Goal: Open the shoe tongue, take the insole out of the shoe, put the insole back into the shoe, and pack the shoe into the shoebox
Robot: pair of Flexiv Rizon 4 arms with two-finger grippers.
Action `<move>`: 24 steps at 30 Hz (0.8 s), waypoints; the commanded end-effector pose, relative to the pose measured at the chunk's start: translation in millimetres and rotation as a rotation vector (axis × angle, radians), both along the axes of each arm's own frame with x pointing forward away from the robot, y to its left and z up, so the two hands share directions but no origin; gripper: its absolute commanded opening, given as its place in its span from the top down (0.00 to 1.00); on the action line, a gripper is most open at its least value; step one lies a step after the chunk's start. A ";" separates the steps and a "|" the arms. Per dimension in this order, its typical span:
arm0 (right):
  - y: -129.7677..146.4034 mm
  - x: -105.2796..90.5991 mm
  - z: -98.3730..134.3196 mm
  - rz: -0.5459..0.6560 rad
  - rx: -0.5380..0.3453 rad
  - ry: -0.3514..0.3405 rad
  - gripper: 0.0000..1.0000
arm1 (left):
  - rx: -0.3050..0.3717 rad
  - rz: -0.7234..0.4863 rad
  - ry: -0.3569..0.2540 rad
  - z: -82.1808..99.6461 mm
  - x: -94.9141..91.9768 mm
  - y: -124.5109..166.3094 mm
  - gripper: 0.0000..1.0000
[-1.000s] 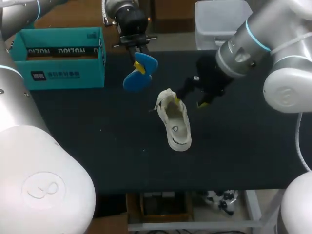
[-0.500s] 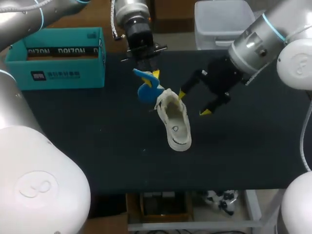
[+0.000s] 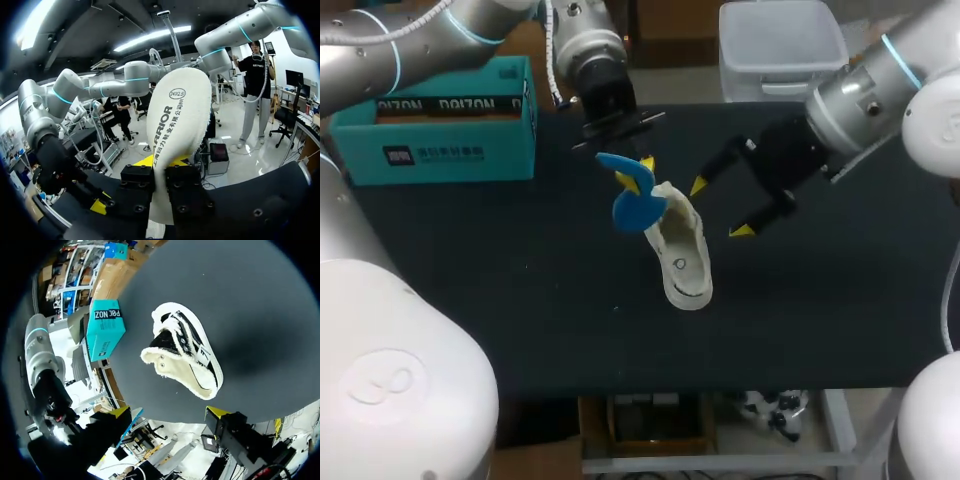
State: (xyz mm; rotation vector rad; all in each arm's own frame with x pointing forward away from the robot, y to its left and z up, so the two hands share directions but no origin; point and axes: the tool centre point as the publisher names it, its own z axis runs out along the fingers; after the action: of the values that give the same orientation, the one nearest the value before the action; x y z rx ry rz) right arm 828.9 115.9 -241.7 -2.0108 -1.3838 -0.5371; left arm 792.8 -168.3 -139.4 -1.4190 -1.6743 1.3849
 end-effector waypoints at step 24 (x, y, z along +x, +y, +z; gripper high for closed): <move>11.4 -30.6 -10.6 -0.173 0.220 0.285 0.00 | -0.178 0.028 0.247 -4.5 -1.4 4.4 1.00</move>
State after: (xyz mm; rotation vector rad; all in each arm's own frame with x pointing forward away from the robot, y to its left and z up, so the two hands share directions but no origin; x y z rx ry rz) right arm 795.9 126.0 -249.3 -1.9535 -0.9498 -0.4495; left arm 787.1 -159.0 -140.0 -1.2500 -1.4996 1.6895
